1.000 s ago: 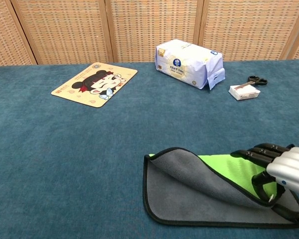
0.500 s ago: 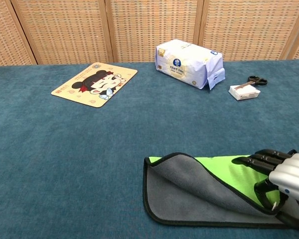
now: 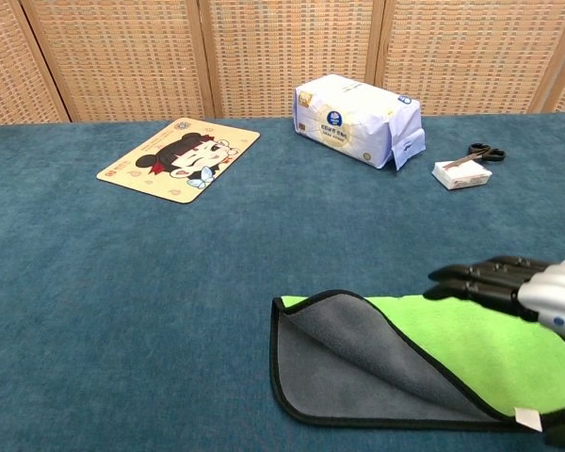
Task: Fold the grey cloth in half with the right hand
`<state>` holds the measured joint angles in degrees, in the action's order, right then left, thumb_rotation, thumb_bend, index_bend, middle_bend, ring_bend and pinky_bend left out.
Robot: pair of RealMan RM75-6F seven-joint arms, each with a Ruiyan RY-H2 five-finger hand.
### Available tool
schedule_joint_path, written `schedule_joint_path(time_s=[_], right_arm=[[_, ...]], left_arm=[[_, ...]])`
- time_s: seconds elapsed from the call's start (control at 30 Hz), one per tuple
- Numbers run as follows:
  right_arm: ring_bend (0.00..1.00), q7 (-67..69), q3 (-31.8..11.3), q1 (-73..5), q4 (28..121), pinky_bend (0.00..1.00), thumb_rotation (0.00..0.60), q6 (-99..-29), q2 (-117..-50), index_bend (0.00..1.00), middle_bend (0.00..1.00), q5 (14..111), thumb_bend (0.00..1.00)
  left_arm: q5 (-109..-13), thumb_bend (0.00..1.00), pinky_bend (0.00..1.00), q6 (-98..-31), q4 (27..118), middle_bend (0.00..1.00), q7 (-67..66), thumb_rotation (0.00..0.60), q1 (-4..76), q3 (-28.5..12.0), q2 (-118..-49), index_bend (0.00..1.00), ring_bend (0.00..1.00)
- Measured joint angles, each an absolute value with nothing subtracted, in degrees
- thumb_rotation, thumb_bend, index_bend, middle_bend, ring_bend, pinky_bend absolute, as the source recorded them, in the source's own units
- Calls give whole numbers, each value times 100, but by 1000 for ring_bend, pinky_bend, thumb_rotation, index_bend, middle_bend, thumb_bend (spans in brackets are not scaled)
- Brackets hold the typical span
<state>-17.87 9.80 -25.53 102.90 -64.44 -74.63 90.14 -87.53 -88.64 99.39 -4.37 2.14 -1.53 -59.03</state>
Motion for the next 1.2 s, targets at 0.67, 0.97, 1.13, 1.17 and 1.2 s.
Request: schedule_joint_path(time_s=[0.67, 0.97, 1.13, 1.17, 1.2], right_arm=[[0, -1309, -621, -4069, 10629, 0, 600, -4677, -7389, 258, 0, 6286, 182], [0, -1712, -813, -4793, 10090, 0, 600, -4233, -8126, 315, 0, 4962, 307], [0, -1906, -817, -5091, 9721, 0, 600, -4164, -8451, 321, 0, 4524, 370], [0, -1929, -817, -5132, 9682, 0, 600, -4159, -8490, 324, 0, 4443, 373], [0, -1953, -815, -5175, 9651, 0, 600, -4153, -8524, 329, 0, 4361, 375]], left_arm=[[-8503, 160, 0, -8690, 9902, 0, -427, 600, 282, -242, -5908, 0, 0], [-8361, 161, 0, -8591, 9869, 0, -397, 600, 324, -293, -5907, 0, 0], [-8298, 160, 0, -8544, 9859, 0, -409, 600, 344, -312, -5914, 0, 0], [-8276, 160, 0, -8530, 9856, 0, -414, 600, 351, -317, -5916, 0, 0], [-8262, 160, 0, -8521, 9854, 0, -418, 600, 355, -322, -5918, 0, 0]])
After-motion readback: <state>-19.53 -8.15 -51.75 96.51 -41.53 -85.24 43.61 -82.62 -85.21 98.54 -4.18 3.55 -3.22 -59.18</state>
